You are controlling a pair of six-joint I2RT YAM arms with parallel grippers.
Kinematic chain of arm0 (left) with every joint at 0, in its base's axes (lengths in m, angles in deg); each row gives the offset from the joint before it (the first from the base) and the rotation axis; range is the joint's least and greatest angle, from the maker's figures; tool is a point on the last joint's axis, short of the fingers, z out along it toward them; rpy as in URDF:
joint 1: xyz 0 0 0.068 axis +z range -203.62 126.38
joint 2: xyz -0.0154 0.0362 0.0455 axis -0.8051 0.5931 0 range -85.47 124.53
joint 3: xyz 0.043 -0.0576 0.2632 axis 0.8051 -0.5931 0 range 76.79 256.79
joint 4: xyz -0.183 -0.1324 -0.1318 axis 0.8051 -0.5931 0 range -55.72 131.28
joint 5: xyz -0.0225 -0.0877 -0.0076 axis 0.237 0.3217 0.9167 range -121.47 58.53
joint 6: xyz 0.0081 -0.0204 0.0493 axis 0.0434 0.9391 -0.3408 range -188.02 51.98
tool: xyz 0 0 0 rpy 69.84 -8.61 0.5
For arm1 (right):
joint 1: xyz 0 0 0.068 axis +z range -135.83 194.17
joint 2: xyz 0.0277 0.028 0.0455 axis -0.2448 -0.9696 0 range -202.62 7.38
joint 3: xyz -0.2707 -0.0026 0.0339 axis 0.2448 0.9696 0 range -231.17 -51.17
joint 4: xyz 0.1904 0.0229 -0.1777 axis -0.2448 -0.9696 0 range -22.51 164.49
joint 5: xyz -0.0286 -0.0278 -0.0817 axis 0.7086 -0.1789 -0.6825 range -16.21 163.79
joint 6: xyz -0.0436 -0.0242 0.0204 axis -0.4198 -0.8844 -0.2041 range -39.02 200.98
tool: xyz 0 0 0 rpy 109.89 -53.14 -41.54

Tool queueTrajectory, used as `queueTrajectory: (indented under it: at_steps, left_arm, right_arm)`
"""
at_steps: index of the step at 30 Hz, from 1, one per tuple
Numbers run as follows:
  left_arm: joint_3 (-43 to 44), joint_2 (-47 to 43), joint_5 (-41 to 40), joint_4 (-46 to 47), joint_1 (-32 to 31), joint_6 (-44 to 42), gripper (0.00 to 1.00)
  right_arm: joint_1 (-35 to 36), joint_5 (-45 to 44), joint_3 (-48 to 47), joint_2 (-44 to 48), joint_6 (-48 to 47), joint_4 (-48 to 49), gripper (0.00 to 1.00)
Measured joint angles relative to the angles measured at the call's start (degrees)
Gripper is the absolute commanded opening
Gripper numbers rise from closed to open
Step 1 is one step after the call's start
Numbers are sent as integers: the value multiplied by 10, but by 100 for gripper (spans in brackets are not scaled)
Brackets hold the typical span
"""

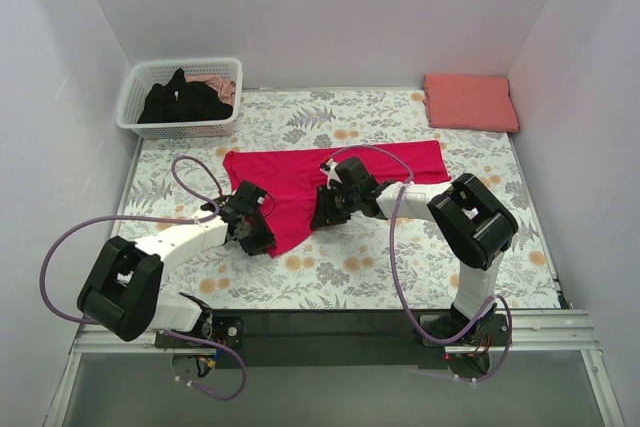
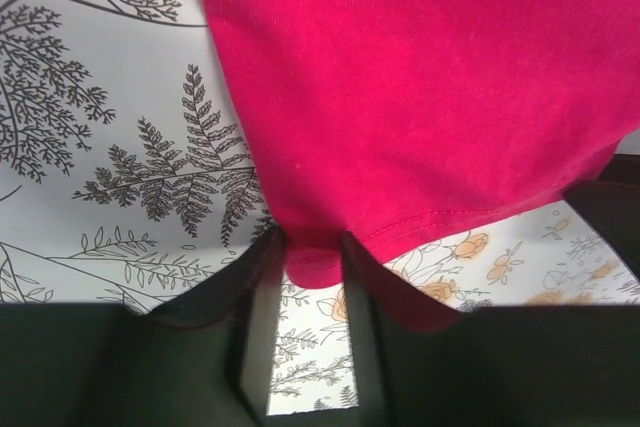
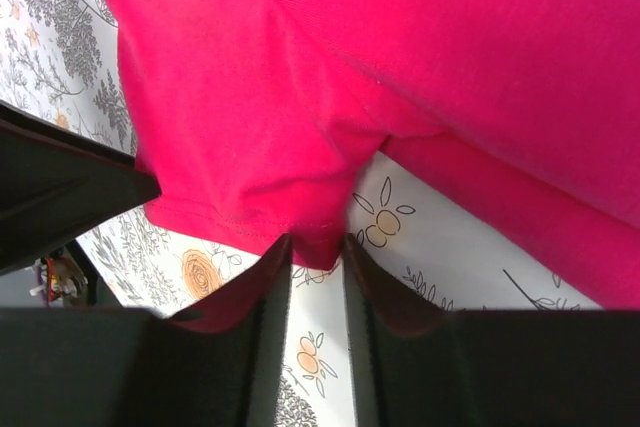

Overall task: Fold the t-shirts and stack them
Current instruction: Fold the tshirt

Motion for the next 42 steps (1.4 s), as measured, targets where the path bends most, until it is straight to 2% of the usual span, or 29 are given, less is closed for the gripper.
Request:
queueTrajectory:
  at_steps: [1,2,3,4,9,14,20,29,42]
  left_arm:
    - [-1,1,0,2,0,0,19]
    - [-2,2,1,2,-1,1,5]
    - [-3,2,0,1,-1,4,0]
    - [-3,1,0,0,-2,2,0]
    - [19,0,-17,-21,-2,-3,0]
    - [111,15,-49,-40,6,-28,0]
    - [244,93,-76,-31,45,-82,0]
    - [372,213,-97,1,89,-165,0]
    - [413,295,-106,111,98,-276,0]
  right_arm:
    - [0,0,0,-1,0,1,27]
    - [1,0,0,-2,1,0,22]
    - [2,0,0,-3,2,0,9]
    - [2,0,0,-4,3,0,2]
    - [3,0,-7,-5,4,-3,1]
    - [-2,2,-52,-5,4,-6,1]
    - [-30,17,-129,-27,3,-5,1]
    - [-80,38,-220,-107,6,-7,2]
    - [-114,66,-280,-177,19,-9,6]
